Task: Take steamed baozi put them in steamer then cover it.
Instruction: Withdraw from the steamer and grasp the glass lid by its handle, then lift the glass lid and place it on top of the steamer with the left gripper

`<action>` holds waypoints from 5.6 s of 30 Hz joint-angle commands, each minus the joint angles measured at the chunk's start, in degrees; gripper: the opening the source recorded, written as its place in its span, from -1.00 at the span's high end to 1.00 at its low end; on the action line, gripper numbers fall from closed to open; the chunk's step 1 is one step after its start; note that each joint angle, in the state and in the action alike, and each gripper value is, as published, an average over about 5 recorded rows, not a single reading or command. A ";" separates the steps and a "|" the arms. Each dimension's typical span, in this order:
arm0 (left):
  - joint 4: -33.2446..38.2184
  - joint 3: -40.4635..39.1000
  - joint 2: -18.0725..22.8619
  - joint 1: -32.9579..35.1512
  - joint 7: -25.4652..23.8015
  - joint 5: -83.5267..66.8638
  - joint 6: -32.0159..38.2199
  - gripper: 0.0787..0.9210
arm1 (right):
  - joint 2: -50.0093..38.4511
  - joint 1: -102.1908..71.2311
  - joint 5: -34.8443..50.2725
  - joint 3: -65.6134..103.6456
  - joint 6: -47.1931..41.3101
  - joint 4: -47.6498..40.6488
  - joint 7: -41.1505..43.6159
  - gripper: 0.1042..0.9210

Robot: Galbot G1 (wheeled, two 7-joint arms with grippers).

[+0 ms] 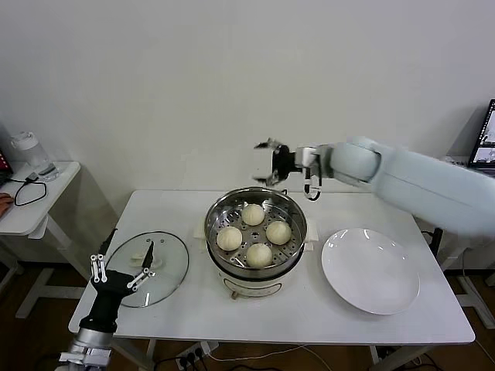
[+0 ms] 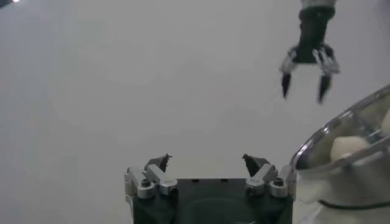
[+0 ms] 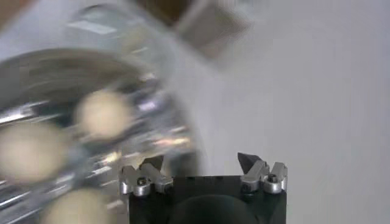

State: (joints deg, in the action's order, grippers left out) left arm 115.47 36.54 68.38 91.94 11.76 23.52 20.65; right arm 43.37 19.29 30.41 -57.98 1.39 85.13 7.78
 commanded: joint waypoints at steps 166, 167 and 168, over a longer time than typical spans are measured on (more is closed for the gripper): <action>-2.89 -46.04 5.19 -40.07 -24.88 53.47 -52.45 0.74 | 35.38 -95.79 -24.97 94.57 20.91 3.79 -19.46 -0.76; -3.47 -46.46 5.46 -40.42 -25.30 54.12 -52.53 0.74 | 35.41 -95.76 -25.01 94.62 20.94 3.65 -19.46 -0.76; -3.99 -46.89 5.65 -40.72 -25.63 54.65 -52.60 0.74 | 35.43 -95.73 -25.04 94.66 20.95 3.55 -19.45 -0.76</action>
State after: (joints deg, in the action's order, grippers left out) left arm 116.87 -1.15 70.59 57.43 -6.35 70.08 -27.63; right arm 78.70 -76.59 5.53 36.57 22.29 88.97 -11.68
